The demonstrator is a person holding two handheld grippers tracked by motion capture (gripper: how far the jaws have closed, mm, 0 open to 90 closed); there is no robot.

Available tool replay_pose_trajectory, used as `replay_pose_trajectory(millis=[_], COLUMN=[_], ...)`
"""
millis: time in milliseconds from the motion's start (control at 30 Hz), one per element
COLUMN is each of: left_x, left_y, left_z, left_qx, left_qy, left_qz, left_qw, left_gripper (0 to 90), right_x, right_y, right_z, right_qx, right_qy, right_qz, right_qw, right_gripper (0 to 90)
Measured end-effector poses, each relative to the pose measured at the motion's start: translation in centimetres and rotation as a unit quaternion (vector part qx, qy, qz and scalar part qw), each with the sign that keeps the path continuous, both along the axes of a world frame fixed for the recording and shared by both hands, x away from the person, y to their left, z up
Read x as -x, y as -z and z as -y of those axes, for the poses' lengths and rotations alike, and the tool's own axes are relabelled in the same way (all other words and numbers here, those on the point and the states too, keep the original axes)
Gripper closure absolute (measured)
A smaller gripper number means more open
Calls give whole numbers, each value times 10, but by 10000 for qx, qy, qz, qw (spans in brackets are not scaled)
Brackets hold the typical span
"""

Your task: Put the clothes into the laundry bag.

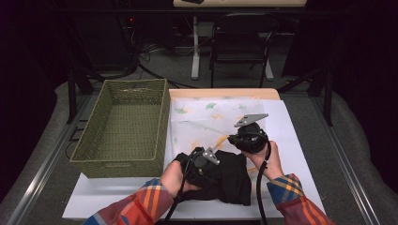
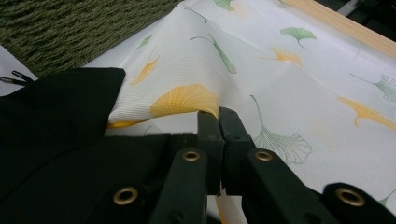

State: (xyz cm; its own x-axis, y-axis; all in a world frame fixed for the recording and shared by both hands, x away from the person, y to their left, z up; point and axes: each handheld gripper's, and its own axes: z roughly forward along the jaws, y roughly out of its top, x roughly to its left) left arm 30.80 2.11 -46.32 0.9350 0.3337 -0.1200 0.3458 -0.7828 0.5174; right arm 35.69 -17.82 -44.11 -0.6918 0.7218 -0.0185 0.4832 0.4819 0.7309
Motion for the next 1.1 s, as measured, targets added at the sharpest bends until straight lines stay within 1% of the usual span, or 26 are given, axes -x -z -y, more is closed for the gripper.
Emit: replay_pose_trajectory(millis=[100, 167, 233, 333, 433, 500, 533, 567, 667, 700, 733, 800, 833, 867, 933, 967, 1033, 1067, 1100], left_x=[-6, -10, -15, -21, -27, -31, -34, -36, -42, -44, -45, -46, -47, -49, -51, -51, -50, -50, -50], left_y=[1, 3, 5, 7, 6, 5, 5, 5, 5, 4, 4, 6, 8, 10, 16, 18, 20, 21, 21], left_z=[-1, -1, 0, 2, 4, 4, 4, 5, 10, 12, 15, 21, 23, 24, 25, 25, 24, 22, 19], left_qx=[-95, -108, -169, -182, -197, -165, -149, -144, -175, -229, -231, -312, -393, -407, -328, -303, -309, -334, -315], left_qy=[-189, -338, -477, -732, -943, -1078, -1153, -1234, -1402, -1434, -1504, -1601, -1626, -1662, -1776, -1809, -1755, -1691, -1652], left_qz=[62, 28, 12, -85, -126, -159, -111, -107, -19, 46, 95, 271, 348, 374, 342, 374, 370, 392, 340], left_qw=[9998, 9994, 9987, 9971, 9953, 9939, 9932, 9922, 9900, 9894, 9883, 9862, 9853, 9845, 9830, 9823, 9833, 9842, 9852], left_gripper=[629, 628, 628, 629, 630, 630, 630, 630, 630, 629, 629, 626, 623, 616, 595, 571, 496, 455, 425], right_x=[1, 2, 2, 3, 3, 4, 5, 6, 6, 7, 7, 7, 8, 8, 9, 10, 11, 11, 11], right_y=[-2, -3, -5, -5, -6, -7, -8, -9, -12, -13, -13, -12, -12, -11, -8, -5, -2, -1, -1], right_z=[0, 0, 0, -1, -2, -1, -1, -1, 0, 0, 0, 0, 0, -1, -2, -2, -3, -2, -1], right_qx=[-18, -28, -35, -23, -20, -33, -39, -49, -73, -83, -84, -70, -69, -67, -47, -20, 30, 31, 18], right_qy=[-13, 5, -6, -21, -33, -51, -46, -47, -39, -39, -42, -59, -55, -50, -65, -58, -80, -74, -85], right_qz=[7, 4, 26, 11, 1, 19, 24, 34, 50, 47, 33, 30, 10, -12, -68, -98, -145, -156, -166], right_qw=[10000, 10000, 10000, 10000, 10000, 10000, 10000, 10000, 10000, 9999, 10000, 10000, 10000, 10000, 9999, 9999, 9999, 9998, 9998], right_gripper=[896, 897, 896, 896, 897, 896, 897, 897, 897, 897, 897, 897, 897, 897, 897, 897, 896, 896, 896])
